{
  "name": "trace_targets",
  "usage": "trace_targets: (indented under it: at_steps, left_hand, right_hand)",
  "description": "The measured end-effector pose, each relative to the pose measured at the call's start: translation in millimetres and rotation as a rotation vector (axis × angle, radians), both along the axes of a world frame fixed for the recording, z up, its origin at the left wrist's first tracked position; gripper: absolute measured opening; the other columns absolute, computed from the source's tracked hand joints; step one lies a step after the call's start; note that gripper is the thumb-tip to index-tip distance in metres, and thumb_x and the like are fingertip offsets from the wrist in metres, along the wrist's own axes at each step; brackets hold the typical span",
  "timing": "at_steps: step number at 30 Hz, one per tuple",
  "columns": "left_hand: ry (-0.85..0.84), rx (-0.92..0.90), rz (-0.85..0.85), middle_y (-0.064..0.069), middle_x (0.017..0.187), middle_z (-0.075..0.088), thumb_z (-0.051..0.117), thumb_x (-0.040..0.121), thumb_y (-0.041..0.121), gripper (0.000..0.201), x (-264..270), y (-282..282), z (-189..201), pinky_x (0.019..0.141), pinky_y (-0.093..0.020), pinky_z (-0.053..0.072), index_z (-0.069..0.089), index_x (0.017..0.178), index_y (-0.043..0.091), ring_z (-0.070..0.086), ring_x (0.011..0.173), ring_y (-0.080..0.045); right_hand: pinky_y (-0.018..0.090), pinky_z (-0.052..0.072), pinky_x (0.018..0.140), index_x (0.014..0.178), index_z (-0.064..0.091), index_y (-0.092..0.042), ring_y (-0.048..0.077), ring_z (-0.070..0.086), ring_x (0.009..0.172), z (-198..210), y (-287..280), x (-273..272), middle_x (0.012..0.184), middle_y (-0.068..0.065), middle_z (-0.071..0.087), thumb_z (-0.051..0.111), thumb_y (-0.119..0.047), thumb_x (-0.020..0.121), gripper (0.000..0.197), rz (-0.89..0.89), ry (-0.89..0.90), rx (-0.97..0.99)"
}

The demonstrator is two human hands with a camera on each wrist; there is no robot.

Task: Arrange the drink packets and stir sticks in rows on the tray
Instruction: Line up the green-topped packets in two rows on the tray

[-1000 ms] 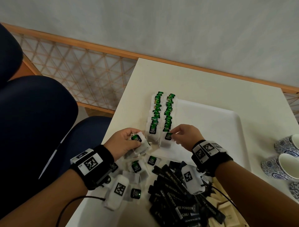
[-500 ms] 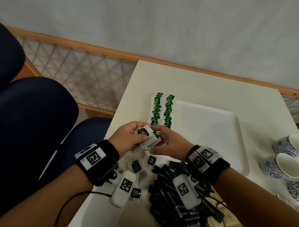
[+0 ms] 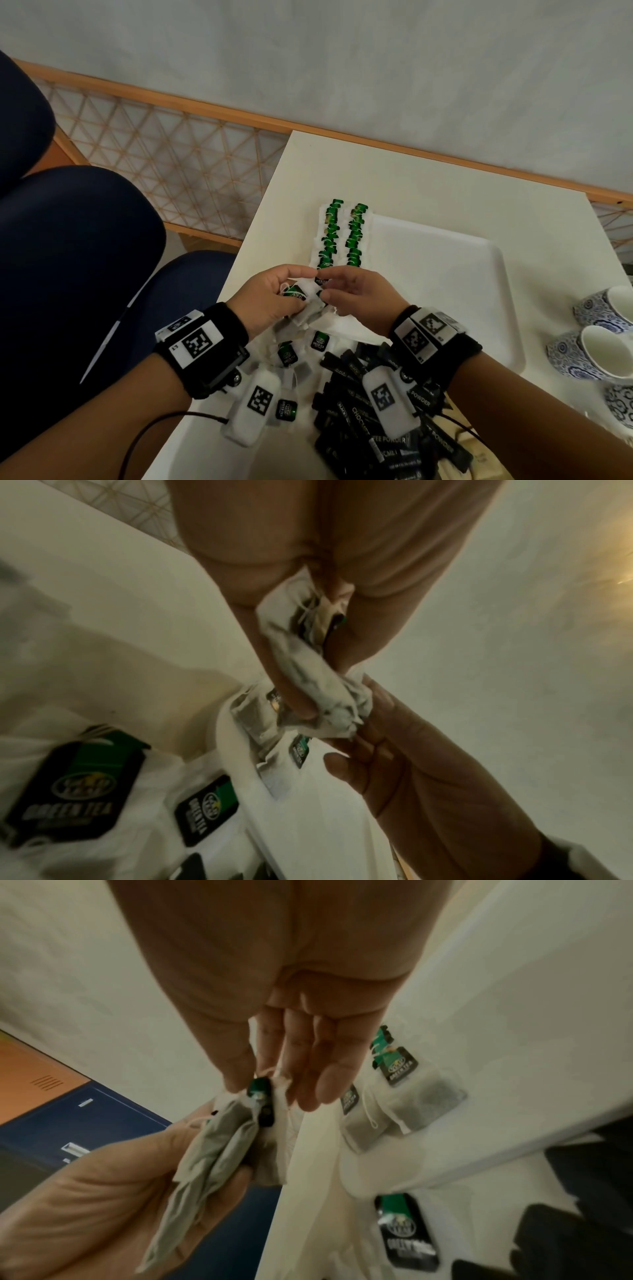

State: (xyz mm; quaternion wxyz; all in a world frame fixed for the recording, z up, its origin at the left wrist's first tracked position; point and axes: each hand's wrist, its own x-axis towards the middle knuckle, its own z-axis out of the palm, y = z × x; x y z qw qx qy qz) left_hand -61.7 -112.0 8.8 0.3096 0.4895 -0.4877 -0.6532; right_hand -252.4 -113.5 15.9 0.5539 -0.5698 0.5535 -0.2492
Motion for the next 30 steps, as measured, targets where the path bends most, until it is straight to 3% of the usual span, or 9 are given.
trace_targets:
  at_steps: [3, 7, 9, 12, 15, 19, 22, 27, 30]
  left_hand:
    - [-0.040, -0.016, 0.033, 0.003, 0.090, 0.066, 0.063, 0.080, -0.014, 0.047, 0, -1, -4, 0.062, -0.023, 0.049, 0.063, 0.107, 0.024, 0.053, 0.061, -0.011]
    - [-0.048, 0.031, 0.118, 0.010, 0.053, 0.063, 0.063, 0.080, -0.015, 0.040, 8, -3, -8, 0.051, -0.013, 0.047, 0.060, 0.107, 0.014, 0.055, 0.047, 0.002]
    - [-0.063, 0.040, 0.149, 0.011, 0.050, 0.061, 0.066, 0.078, -0.013, 0.039, 15, -4, -10, 0.052, -0.013, 0.047, 0.062, 0.105, 0.016, 0.056, 0.047, 0.001]
    - [-0.081, 0.057, 0.200, 0.005, 0.063, 0.069, 0.071, 0.076, -0.007, 0.036, 24, -7, -13, 0.058, -0.019, 0.050, 0.065, 0.101, 0.019, 0.062, 0.059, -0.007]
    - [-0.030, 0.078, 0.268, -0.001, 0.077, 0.073, 0.073, 0.074, -0.006, 0.032, 28, -10, -14, 0.058, -0.020, 0.053, 0.066, 0.098, 0.014, 0.066, 0.067, -0.013]
    - [0.004, 0.068, 0.284, 0.001, 0.075, 0.073, 0.072, 0.074, -0.006, 0.023, 28, -12, -12, 0.057, -0.017, 0.052, 0.067, 0.090, 0.009, 0.066, 0.065, -0.007]
    - [0.003, 0.063, 0.268, 0.001, 0.076, 0.073, 0.073, 0.074, -0.005, 0.019, 28, -12, -12, 0.059, -0.017, 0.052, 0.067, 0.086, 0.009, 0.067, 0.066, -0.008]
    - [-0.026, 0.063, 0.211, -0.003, 0.080, 0.071, 0.073, 0.074, -0.004, 0.016, 22, -11, -13, 0.060, -0.015, 0.051, 0.068, 0.086, 0.005, 0.064, 0.066, -0.006]
    - [-0.074, 0.053, 0.167, -0.004, 0.078, 0.069, 0.074, 0.074, -0.003, 0.015, 17, -11, -14, 0.059, -0.014, 0.049, 0.067, 0.085, 0.003, 0.062, 0.062, -0.003]
  right_hand:
    - [0.024, 0.052, 0.065, 0.109, 0.064, -0.026, 0.009, 0.061, 0.065, -1, -2, 1, 0.074, -0.001, 0.069, 0.068, -0.012, 0.085, 0.028, -0.028, 0.042, -0.025]
    - [0.023, 0.054, 0.073, 0.110, 0.069, -0.027, 0.007, 0.063, 0.070, -1, -11, -11, 0.075, -0.008, 0.070, 0.066, -0.015, 0.086, 0.026, -0.064, 0.206, -0.091]
    - [0.020, 0.052, 0.078, 0.104, 0.072, -0.026, 0.004, 0.063, 0.076, -1, -13, -16, 0.081, -0.007, 0.071, 0.065, -0.016, 0.087, 0.021, -0.057, 0.286, -0.116]
    - [0.014, 0.049, 0.080, 0.098, 0.073, -0.025, 0.005, 0.066, 0.085, 0, -15, -19, 0.089, -0.006, 0.073, 0.062, -0.014, 0.088, 0.018, 0.007, 0.367, -0.128]
    - [0.022, 0.052, 0.081, 0.096, 0.072, -0.027, 0.011, 0.066, 0.085, -1, -18, -14, 0.087, -0.007, 0.072, 0.061, -0.015, 0.089, 0.018, 0.075, 0.422, -0.121]
    - [0.016, 0.048, 0.067, 0.099, 0.073, -0.027, 0.008, 0.059, 0.073, -5, -26, -3, 0.076, -0.015, 0.064, 0.063, -0.016, 0.087, 0.019, 0.215, 0.469, -0.084]
    - [0.013, 0.046, 0.061, 0.101, 0.073, -0.027, 0.005, 0.056, 0.066, -11, -34, 4, 0.082, -0.010, 0.066, 0.062, -0.017, 0.088, 0.020, 0.254, 0.516, -0.081]
    - [0.023, 0.049, 0.084, 0.107, 0.071, -0.026, 0.009, 0.061, 0.090, -17, -44, 11, 0.103, -0.005, 0.070, 0.057, -0.017, 0.089, 0.025, 0.233, 0.574, -0.136]
    - [0.020, 0.043, 0.083, 0.112, 0.069, -0.023, 0.006, 0.055, 0.089, -12, -44, 10, 0.110, -0.005, 0.068, 0.054, -0.024, 0.094, 0.024, 0.221, 0.583, -0.212]
